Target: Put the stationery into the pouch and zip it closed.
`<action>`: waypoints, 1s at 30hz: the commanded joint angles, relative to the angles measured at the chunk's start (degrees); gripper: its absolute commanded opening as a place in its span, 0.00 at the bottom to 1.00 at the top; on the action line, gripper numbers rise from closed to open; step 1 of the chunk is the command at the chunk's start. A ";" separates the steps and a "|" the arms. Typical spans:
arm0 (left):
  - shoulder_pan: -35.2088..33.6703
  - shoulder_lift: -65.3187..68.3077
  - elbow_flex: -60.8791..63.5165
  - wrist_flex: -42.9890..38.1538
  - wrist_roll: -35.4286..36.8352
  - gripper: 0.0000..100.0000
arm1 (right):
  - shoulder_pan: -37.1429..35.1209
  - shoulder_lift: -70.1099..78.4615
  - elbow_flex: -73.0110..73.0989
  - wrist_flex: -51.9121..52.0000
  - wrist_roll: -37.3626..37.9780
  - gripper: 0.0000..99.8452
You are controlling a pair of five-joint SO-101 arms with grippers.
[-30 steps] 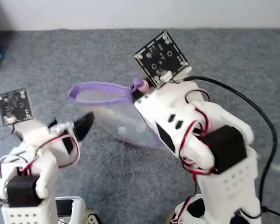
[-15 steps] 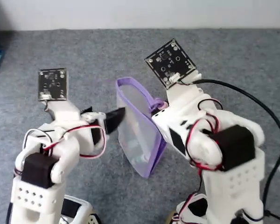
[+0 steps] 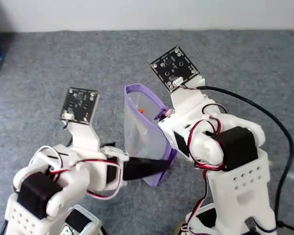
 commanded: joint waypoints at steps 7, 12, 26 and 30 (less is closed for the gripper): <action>3.25 0.97 8.31 -10.99 4.92 0.53 | -3.74 0.84 0.62 -0.75 0.09 0.01; 3.16 0.97 15.25 -14.59 7.03 0.53 | -3.65 0.75 0.09 -0.66 0.35 0.01; -10.55 0.44 15.34 -6.95 0.62 0.53 | -0.92 0.92 -3.43 2.07 0.53 0.01; -13.10 0.44 10.95 -1.93 -3.43 0.53 | 0.66 0.84 -3.43 2.68 0.53 0.01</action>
